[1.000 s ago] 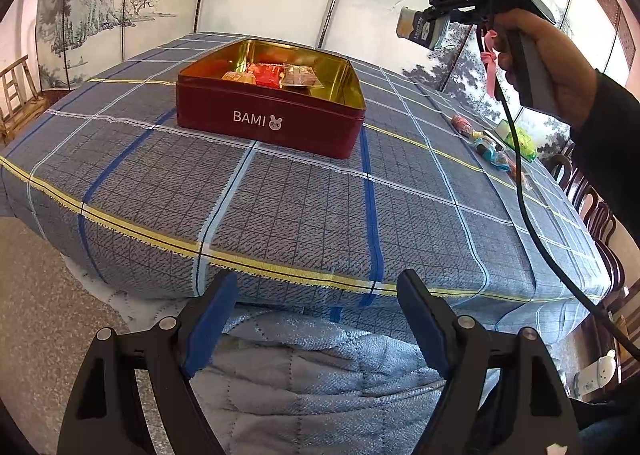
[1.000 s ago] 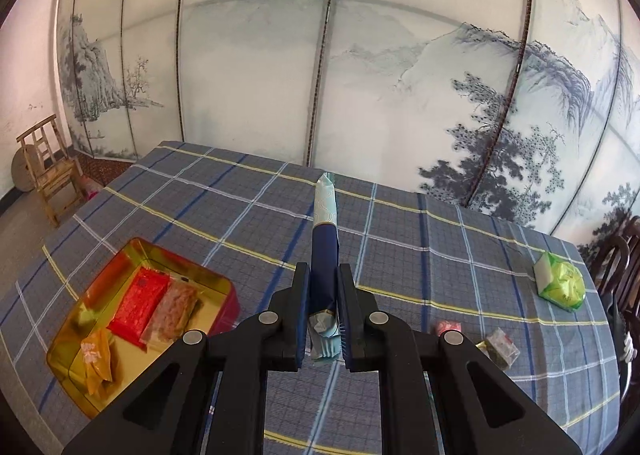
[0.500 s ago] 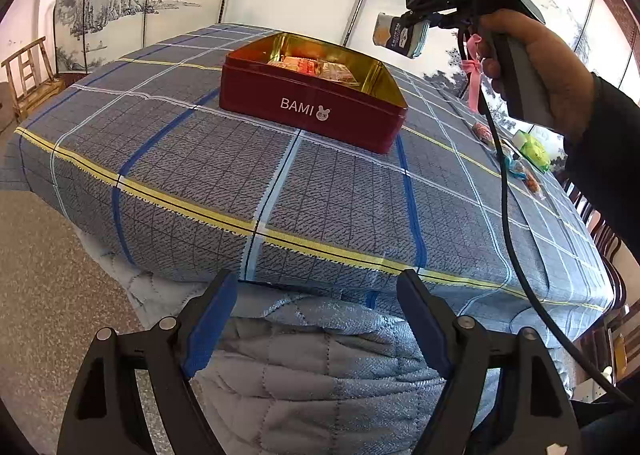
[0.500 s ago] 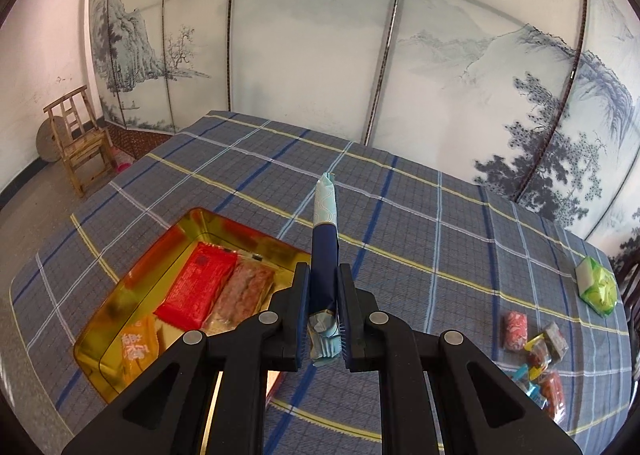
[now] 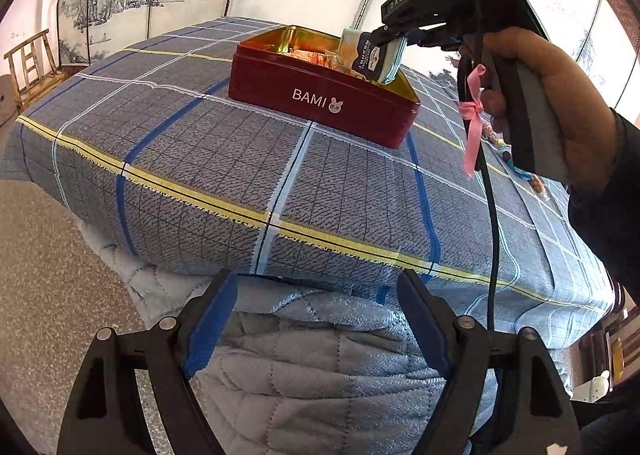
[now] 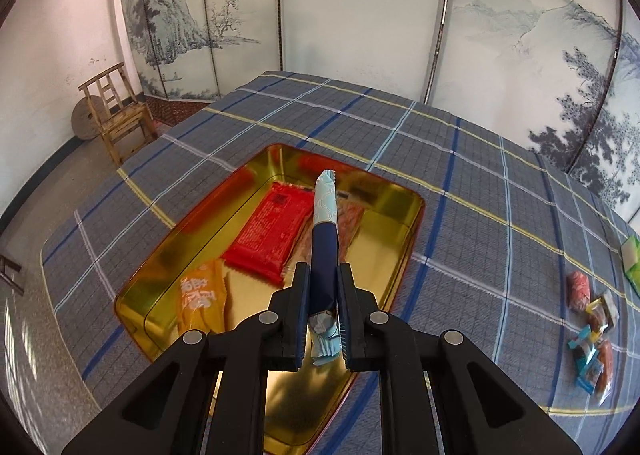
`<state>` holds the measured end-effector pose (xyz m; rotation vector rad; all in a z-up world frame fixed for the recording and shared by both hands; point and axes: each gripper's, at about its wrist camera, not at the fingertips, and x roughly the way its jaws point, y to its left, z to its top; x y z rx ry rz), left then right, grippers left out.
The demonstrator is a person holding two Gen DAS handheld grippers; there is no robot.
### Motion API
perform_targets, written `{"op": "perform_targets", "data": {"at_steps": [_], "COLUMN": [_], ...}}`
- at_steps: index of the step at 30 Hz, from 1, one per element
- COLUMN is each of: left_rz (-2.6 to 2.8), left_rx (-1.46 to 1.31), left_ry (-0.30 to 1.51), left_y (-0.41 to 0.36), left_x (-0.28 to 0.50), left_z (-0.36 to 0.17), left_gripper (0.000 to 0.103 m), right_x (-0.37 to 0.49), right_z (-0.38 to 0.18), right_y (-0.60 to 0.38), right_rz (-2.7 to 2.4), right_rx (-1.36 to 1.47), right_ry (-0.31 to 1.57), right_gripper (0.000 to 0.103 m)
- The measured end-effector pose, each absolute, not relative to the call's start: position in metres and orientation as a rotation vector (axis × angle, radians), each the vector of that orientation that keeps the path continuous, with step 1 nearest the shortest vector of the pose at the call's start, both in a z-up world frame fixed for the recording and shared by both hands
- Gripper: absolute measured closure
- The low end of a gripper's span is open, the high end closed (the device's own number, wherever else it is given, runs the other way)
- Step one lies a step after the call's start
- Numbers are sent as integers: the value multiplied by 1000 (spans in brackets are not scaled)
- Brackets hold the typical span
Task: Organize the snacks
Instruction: 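Lower the blue-and-white box into the gold tin and open the right tool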
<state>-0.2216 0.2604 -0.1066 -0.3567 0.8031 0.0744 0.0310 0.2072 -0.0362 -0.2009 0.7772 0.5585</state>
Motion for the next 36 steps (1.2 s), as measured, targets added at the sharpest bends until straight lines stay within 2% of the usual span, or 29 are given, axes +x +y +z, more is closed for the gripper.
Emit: {"op": "perform_targets", "data": {"at_steps": [13,36], "left_rz": [78,77], "left_rx": [-356,-343], "left_ry": [801,811], "left_y": [259,252], "left_x": [-224,-231], "left_z": [-108,-107], "left_gripper": [25,25], "right_x": [-12,-26], "right_z": [-46,-66], "right_y": [209,213], "right_rz": [641,680], "right_rx": [-206,-213], "right_ry": [789,821], "right_gripper": [89,89]}}
